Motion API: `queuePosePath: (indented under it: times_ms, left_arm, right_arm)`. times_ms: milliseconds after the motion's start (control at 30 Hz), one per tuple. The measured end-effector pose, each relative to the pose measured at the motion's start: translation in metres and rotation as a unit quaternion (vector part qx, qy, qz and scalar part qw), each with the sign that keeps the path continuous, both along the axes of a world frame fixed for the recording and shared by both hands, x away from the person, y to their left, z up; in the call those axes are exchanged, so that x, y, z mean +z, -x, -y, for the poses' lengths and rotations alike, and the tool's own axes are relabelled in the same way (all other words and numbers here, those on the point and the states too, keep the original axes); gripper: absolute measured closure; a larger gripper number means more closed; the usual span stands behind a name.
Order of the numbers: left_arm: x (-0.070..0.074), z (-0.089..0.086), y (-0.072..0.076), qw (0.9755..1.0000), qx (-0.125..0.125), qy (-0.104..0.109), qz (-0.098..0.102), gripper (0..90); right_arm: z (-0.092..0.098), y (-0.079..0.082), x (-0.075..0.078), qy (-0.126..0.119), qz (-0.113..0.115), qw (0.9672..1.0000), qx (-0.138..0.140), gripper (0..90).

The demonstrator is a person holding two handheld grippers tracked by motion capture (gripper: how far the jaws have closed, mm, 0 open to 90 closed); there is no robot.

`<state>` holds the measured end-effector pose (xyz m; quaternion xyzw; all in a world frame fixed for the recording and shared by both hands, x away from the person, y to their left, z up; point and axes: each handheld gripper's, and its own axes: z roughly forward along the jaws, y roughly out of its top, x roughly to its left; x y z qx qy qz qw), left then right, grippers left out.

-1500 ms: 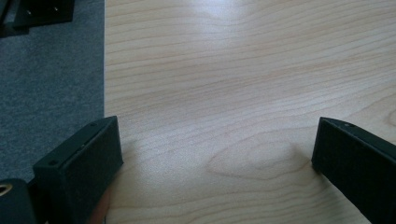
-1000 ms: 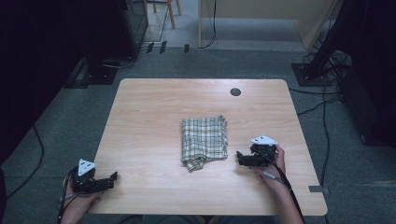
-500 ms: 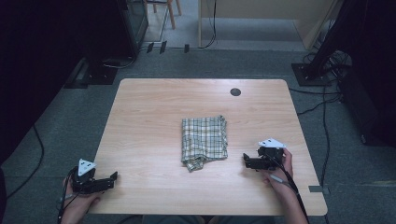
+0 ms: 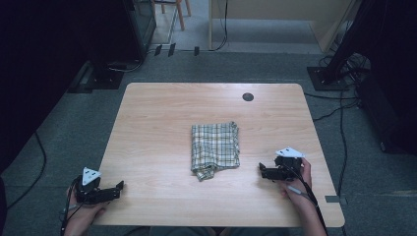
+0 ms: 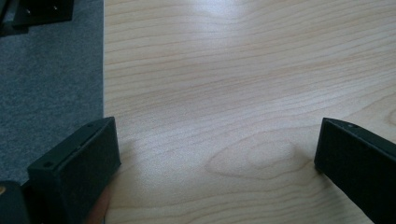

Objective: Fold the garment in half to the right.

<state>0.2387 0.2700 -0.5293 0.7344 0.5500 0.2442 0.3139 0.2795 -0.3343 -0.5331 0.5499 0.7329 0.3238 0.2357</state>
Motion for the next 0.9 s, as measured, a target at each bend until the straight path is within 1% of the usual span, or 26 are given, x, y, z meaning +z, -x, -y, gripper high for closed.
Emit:
queuePosePath:
  times_ms: [200,900]
  left_arm:
    - [0.000,0.000,0.000,1.0000,0.000,0.000,0.000,0.4]
    - [0.000,0.000,0.000,1.0000,0.000,0.000,0.000,0.4]
  right_arm:
    - [0.004,0.002,0.000,-0.001,-0.001,1.0000,-0.006,1.5]
    - [0.030,0.013,0.000,-0.001,0.000,0.9994,-0.034,1.4]
